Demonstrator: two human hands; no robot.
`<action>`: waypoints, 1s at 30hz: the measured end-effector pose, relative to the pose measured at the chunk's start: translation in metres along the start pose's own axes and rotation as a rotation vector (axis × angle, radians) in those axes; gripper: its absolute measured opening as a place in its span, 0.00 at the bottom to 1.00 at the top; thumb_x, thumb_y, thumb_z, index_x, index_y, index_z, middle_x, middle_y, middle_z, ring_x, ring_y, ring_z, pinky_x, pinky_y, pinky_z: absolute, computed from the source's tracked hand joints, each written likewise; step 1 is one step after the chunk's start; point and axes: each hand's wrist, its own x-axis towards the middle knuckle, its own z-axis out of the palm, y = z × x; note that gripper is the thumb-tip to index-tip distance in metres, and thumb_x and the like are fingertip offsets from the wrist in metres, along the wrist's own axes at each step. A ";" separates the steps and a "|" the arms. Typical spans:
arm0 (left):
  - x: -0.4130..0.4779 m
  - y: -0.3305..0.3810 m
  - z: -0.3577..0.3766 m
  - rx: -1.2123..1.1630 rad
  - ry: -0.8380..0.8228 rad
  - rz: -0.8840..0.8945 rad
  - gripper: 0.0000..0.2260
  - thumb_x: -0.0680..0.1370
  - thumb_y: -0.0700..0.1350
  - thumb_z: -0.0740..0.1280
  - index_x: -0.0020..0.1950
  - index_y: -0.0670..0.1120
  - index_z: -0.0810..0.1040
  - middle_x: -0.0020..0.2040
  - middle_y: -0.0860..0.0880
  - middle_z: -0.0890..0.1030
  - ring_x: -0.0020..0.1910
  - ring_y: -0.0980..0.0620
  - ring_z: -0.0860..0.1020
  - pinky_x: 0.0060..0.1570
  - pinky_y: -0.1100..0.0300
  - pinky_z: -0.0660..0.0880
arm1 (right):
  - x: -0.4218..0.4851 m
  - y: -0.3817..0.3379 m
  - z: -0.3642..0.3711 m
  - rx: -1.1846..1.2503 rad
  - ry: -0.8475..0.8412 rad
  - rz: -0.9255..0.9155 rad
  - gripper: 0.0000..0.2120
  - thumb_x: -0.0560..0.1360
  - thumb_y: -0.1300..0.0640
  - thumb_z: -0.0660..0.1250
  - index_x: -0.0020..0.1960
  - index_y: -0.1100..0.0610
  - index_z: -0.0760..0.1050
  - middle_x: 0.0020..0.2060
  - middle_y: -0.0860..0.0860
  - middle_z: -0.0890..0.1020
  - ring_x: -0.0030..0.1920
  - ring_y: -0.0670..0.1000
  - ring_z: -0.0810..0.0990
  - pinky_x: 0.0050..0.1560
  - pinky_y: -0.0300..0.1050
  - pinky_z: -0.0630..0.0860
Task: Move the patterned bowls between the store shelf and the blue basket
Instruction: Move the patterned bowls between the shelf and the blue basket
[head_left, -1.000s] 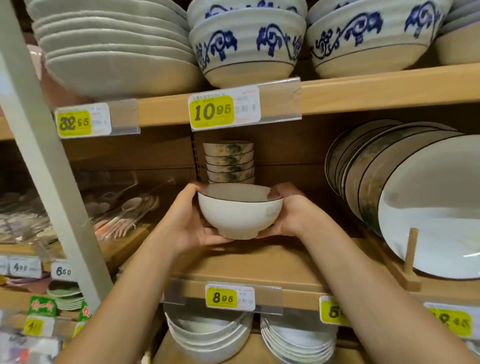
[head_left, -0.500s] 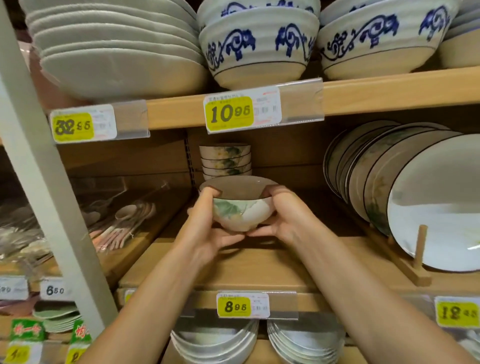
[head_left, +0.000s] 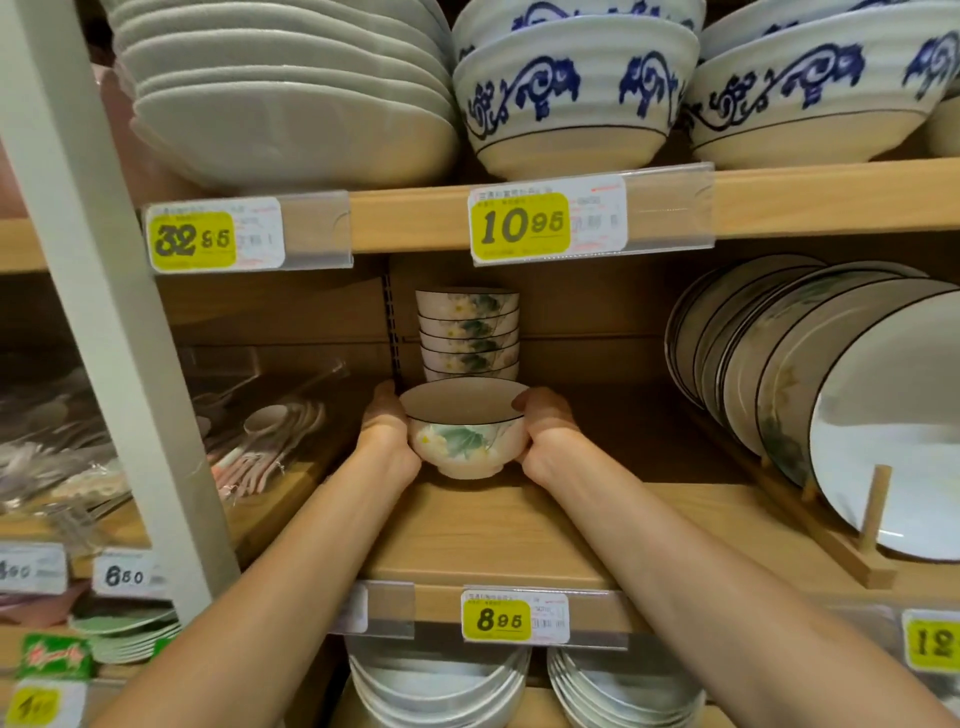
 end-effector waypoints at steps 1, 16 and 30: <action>0.006 0.000 0.002 0.004 0.006 0.000 0.17 0.80 0.56 0.59 0.58 0.44 0.75 0.56 0.41 0.81 0.49 0.41 0.79 0.57 0.47 0.77 | 0.005 0.003 0.004 -0.020 -0.012 -0.041 0.18 0.80 0.62 0.56 0.69 0.63 0.68 0.66 0.63 0.73 0.65 0.62 0.73 0.64 0.53 0.72; 0.057 -0.004 0.005 -0.046 -0.059 0.117 0.20 0.80 0.56 0.55 0.63 0.45 0.76 0.49 0.43 0.81 0.43 0.46 0.79 0.39 0.58 0.75 | 0.049 0.018 0.028 0.005 -0.009 -0.076 0.20 0.82 0.49 0.55 0.71 0.55 0.68 0.62 0.59 0.77 0.60 0.60 0.77 0.64 0.57 0.73; 0.055 -0.001 0.002 0.086 -0.036 0.099 0.14 0.80 0.49 0.57 0.55 0.42 0.76 0.46 0.42 0.80 0.41 0.45 0.77 0.39 0.57 0.74 | 0.043 0.012 0.022 -0.016 -0.034 -0.066 0.20 0.81 0.45 0.57 0.69 0.52 0.70 0.61 0.58 0.78 0.60 0.60 0.78 0.63 0.59 0.74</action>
